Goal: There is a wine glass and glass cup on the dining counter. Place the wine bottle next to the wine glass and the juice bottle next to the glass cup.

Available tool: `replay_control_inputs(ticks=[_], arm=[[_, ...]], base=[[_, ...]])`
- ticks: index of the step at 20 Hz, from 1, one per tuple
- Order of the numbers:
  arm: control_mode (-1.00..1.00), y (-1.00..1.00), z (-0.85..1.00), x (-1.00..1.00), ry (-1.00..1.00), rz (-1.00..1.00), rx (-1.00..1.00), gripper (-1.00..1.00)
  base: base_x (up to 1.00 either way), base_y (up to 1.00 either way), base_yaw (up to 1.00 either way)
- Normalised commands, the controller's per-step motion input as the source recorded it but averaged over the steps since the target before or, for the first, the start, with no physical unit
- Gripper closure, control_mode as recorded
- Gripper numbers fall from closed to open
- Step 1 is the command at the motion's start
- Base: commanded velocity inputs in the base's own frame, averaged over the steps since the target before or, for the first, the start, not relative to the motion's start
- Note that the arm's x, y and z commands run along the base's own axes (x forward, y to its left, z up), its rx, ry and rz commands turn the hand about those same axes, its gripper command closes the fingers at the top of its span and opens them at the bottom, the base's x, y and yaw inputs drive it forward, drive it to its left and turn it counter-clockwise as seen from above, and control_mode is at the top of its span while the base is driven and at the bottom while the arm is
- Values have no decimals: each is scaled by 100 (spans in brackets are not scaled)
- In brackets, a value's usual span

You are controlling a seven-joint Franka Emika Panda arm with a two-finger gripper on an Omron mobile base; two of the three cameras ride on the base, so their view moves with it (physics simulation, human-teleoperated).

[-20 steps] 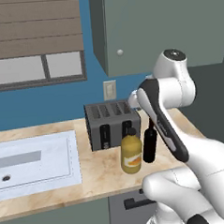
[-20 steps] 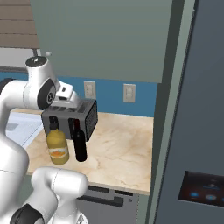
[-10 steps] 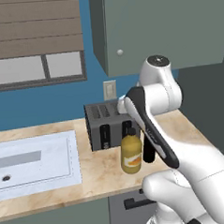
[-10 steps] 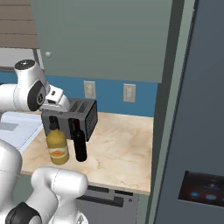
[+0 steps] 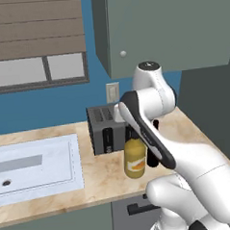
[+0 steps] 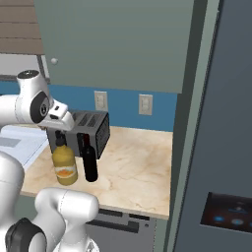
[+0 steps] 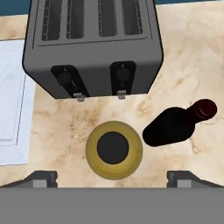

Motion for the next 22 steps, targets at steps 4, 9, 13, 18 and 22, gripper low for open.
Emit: replay_control_inputs(ticks=[4, 9, 13, 18, 22], arm=[[-100, 1, -13, 0, 2, 0, 0, -100], [-100, 0, -11, -2, 0, 0, 0, -100], [-100, 0, -17, -6, 0, -1, 0, -100], [-100, 0, -22, -1, 0, -3, 0, -100], [-100, 0, -22, 0, 0, 0, 0, -100]], base=[[0, 0, 0], [0, 0, 0], [0, 0, 0], [0, 0, 0], [0, 0, 0]])
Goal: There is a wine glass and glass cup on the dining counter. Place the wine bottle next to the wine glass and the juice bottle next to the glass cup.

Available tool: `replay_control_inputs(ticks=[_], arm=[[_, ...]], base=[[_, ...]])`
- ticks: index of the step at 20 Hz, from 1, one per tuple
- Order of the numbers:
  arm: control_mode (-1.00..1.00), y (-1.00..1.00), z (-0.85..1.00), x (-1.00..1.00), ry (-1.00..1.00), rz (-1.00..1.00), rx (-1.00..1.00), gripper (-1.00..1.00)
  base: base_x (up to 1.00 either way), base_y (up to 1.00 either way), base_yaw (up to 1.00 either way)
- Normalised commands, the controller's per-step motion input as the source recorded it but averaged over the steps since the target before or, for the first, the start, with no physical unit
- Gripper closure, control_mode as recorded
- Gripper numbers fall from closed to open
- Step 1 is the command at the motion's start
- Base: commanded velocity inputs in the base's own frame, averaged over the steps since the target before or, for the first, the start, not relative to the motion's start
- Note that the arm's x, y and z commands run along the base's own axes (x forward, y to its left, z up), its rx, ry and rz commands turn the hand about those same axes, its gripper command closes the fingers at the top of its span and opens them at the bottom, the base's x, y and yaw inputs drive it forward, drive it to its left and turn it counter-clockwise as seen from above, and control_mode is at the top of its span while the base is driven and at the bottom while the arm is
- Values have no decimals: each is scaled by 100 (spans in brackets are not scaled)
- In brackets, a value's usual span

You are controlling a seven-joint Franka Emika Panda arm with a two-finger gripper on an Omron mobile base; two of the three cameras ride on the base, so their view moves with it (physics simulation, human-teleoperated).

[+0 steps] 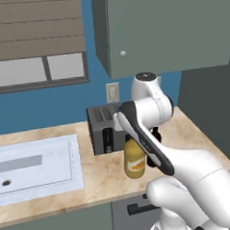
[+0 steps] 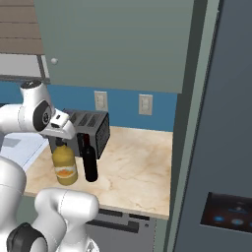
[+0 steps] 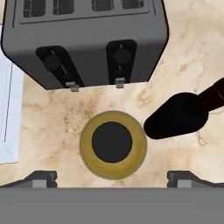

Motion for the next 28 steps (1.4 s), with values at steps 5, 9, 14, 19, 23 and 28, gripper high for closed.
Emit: replay_control_inputs(ticks=[5, 9, 14, 19, 23, 28], arm=[[-100, -1, -16, 0, -3, 0, 0, -100], [-100, 0, -12, 0, -2, 0, 0, -100], [-100, 0, -4, 1, 0, 0, 0, -100], [-100, -3, 0, 7, 0, 0, 0, -100], [-100, -4, 0, 11, 2, 0, 0, -100], [-100, 0, 0, 9, 6, 0, 0, -100]], base=[[0, 0, 0], [0, 0, 0], [0, 0, 0], [0, 0, 0], [0, 0, 0], [0, 0, 0]])
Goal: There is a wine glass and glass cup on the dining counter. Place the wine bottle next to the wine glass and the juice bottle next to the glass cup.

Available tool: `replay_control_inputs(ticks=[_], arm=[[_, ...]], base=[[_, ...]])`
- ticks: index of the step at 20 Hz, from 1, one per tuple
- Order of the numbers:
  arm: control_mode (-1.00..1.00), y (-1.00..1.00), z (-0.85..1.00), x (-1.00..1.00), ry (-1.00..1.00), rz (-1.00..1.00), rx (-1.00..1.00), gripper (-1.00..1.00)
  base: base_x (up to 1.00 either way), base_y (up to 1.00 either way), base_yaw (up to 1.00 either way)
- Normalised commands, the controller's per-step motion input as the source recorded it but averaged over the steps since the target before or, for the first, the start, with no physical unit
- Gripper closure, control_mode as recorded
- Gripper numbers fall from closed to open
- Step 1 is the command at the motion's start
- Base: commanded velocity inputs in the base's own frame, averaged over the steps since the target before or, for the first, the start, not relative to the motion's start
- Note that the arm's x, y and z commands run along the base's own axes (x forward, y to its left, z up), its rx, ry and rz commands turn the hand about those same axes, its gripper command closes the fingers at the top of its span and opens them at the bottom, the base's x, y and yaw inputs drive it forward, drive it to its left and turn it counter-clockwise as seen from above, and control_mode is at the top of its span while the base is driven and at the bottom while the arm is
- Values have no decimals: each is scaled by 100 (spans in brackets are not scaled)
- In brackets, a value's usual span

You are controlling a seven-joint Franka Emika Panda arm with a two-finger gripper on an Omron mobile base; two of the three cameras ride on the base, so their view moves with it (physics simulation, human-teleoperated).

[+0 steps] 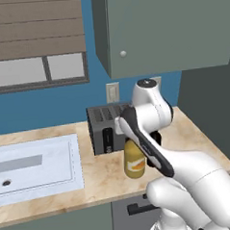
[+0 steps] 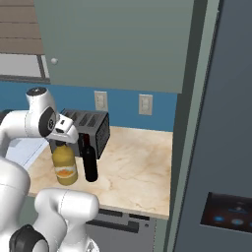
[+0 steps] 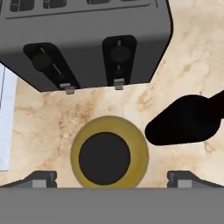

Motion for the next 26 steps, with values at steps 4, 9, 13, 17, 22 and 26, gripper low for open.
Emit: replay_control_inputs(ticks=[4, 9, 13, 17, 22, 26], arm=[[-100, 0, 0, 11, 10, 0, 0, -100], [-100, 0, 0, 8, 7, 0, 0, -100], [-100, 0, -1, 1, 2, 0, 0, -100], [-100, 3, -3, 0, 0, 0, 0, -100], [-100, 7, -9, 0, 1, 0, -2, -100], [-100, 4, -13, 0, 2, 0, -3, -100]], base=[[0, 0, 0], [0, 0, 0], [0, 0, 0], [0, 0, 0], [0, 0, 0], [0, 0, 0]])
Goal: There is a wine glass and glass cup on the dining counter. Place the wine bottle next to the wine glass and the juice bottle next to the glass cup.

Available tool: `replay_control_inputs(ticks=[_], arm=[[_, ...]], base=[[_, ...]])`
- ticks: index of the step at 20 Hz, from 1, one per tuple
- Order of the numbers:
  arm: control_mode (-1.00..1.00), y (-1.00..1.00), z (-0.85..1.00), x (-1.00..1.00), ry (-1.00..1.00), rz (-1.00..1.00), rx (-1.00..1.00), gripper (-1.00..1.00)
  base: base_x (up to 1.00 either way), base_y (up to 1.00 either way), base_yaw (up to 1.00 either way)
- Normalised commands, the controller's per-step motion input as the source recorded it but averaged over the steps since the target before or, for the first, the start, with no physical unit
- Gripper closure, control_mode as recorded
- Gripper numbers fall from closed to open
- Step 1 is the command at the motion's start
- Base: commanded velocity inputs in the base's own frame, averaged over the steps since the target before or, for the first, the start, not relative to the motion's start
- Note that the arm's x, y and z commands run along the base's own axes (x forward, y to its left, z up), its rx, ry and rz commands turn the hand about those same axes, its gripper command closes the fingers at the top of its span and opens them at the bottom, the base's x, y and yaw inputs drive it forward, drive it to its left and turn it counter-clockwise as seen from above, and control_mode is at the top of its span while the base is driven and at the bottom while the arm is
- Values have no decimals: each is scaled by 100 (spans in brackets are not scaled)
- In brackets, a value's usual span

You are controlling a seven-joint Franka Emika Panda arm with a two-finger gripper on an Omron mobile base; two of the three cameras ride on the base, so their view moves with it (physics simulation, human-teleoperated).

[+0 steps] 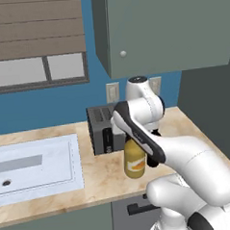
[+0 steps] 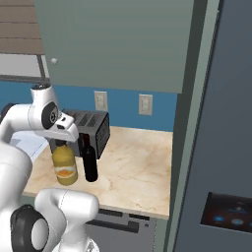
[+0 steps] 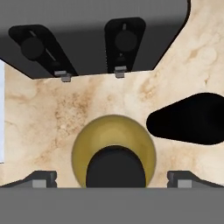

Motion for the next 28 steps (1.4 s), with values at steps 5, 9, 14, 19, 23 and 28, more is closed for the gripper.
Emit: replay_control_inputs(ticks=[5, 9, 14, 19, 23, 28], arm=[[-100, 0, -15, 0, 5, 0, -3, -100], [-100, 0, -10, 0, 7, 0, 0, -100], [-100, -1, -3, 0, 8, 0, 0, -100], [-100, -1, -5, 0, 6, 0, 0, -100], [-100, 0, -9, 0, 4, 0, 0, -100], [-100, 0, -15, -7, 0, 0, -3, 100]], base=[[0, 0, 0], [0, 0, 0], [0, 0, 0], [0, 0, 0], [0, 0, 0], [0, 0, 0]])
